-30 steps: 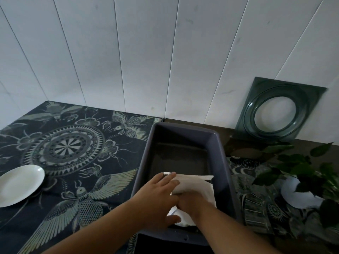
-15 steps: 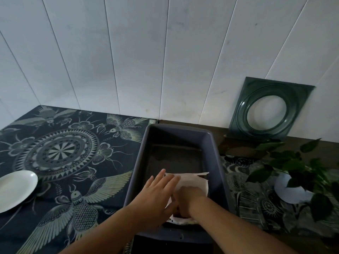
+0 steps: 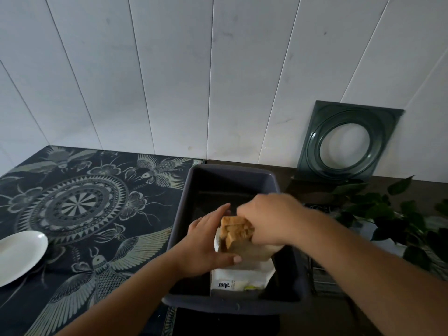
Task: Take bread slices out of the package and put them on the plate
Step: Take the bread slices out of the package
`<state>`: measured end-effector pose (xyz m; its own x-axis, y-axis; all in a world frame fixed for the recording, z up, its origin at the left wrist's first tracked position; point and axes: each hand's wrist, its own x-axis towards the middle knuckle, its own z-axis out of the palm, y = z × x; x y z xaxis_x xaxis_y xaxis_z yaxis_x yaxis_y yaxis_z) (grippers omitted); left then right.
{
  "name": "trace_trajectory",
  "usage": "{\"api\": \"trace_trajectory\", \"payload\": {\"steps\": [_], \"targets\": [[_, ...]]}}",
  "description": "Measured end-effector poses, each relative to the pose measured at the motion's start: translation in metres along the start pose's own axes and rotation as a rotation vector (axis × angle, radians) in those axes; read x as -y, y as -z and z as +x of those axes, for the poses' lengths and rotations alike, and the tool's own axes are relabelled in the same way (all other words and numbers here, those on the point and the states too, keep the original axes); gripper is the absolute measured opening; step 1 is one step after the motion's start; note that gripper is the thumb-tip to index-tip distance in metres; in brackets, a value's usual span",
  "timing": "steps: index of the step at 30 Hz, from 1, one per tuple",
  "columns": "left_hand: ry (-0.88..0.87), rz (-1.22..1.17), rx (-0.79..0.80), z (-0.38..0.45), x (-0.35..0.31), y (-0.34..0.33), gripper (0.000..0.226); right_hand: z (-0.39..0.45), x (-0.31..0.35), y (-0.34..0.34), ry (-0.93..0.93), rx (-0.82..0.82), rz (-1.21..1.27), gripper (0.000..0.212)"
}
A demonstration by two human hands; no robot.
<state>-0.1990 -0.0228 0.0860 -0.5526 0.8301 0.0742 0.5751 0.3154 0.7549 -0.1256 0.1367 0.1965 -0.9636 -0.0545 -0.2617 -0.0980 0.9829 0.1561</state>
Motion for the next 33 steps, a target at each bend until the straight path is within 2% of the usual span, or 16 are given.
{"api": "trace_trajectory", "payload": {"steps": [2, 5, 8, 10, 11, 12, 14, 16, 19, 21, 27, 33], "targets": [[-0.057, -0.301, -0.011, 0.005, -0.014, 0.006, 0.078, -0.006, -0.009, 0.022, 0.034, 0.010, 0.023, 0.022], [-0.075, -0.541, -0.124, 0.006, -0.035, 0.011, 0.047, -0.013, -0.027, 0.040, 0.024, -0.016, 0.164, 0.031], [-0.038, -0.725, -0.184, 0.006, -0.047, 0.010, 0.043, -0.025, -0.045, 0.028, -0.073, -0.131, 0.516, 0.053], [0.014, -0.864, -0.183, 0.003, -0.051, 0.007, 0.044, -0.038, -0.045, 0.004, -0.164, -0.242, 0.853, 0.077], [0.049, -0.938, -0.179, 0.001, -0.051, 0.005, 0.044, -0.046, -0.041, -0.012, -0.205, -0.291, 1.061, 0.082], [0.088, -1.011, -0.174, -0.001, -0.051, 0.003, 0.041, -0.052, -0.035, -0.031, -0.225, -0.331, 1.288, 0.081], [0.159, -1.149, -0.142, -0.006, -0.050, -0.003, 0.032, -0.059, -0.022, -0.066, -0.213, -0.364, 1.689, 0.063], [0.249, -1.262, -0.079, -0.011, -0.049, -0.011, 0.030, -0.065, -0.007, -0.086, -0.232, -0.341, 1.915, 0.049], [0.418, -1.342, 0.042, -0.020, -0.048, -0.023, 0.042, -0.071, 0.001, -0.102, -0.356, -0.323, 1.978, 0.048], [0.498, -1.339, 0.062, -0.026, -0.049, -0.032, 0.048, -0.075, -0.001, -0.109, -0.404, -0.319, 1.996, 0.051], [0.625, -1.209, -0.131, -0.045, -0.063, -0.060, 0.066, -0.087, -0.014, -0.129, -0.415, -0.203, 2.048, 0.047], [0.691, -1.203, -0.314, -0.069, -0.079, -0.081, 0.053, -0.090, -0.027, -0.143, -0.320, -0.008, 2.033, 0.048]]}}
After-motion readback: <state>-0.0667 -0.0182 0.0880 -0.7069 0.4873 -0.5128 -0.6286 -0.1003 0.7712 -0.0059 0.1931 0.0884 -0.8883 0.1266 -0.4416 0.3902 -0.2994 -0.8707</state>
